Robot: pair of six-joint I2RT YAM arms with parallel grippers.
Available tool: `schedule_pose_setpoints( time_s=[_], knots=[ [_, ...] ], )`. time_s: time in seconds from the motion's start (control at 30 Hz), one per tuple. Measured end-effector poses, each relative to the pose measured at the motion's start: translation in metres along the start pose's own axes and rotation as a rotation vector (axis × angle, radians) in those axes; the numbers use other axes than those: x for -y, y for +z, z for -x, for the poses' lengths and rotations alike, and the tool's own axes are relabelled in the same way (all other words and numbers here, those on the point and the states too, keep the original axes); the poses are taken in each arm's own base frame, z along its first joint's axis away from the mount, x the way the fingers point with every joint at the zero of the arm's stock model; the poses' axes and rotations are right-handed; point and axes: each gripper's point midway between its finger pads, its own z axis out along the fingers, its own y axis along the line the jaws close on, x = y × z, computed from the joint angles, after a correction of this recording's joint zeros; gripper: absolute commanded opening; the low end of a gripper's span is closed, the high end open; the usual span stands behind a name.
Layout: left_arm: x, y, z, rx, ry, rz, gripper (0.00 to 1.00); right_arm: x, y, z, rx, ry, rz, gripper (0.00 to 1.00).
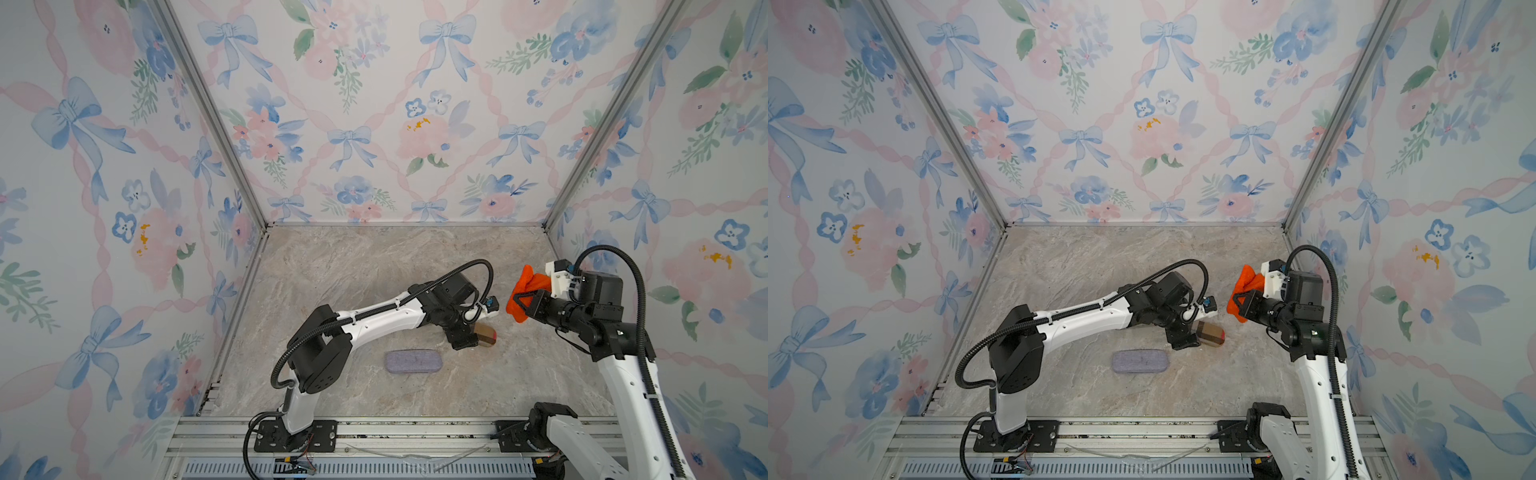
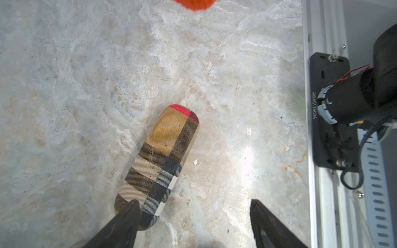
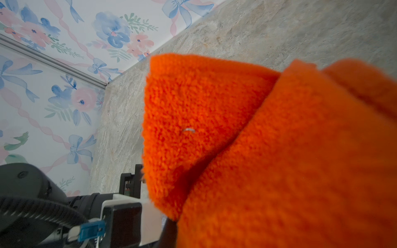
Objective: Wipe the eyeglass case
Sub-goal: Pick up the eyeglass case from the center of the board.
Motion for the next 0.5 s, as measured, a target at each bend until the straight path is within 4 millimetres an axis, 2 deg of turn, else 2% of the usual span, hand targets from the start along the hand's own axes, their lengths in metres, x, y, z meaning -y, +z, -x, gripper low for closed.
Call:
schedule_pose_setpoints(
  time_s=[0.17, 0.37, 0.5],
  knots=[
    [-0.025, 0.016, -0.004, -0.023, 0.068, 0.010, 0.84, 0.008, 0.003, 0.010, 0.001, 0.090, 0.037, 0.00],
    [-0.026, 0.038, -0.025, -0.077, 0.107, -0.037, 0.87, 0.011, 0.004, 0.016, 0.003, 0.130, 0.062, 0.00],
    [-0.033, 0.051, -0.028, -0.075, 0.104, -0.069, 0.88, 0.008, 0.004, 0.018, 0.009, 0.129, 0.078, 0.00]
  ],
)
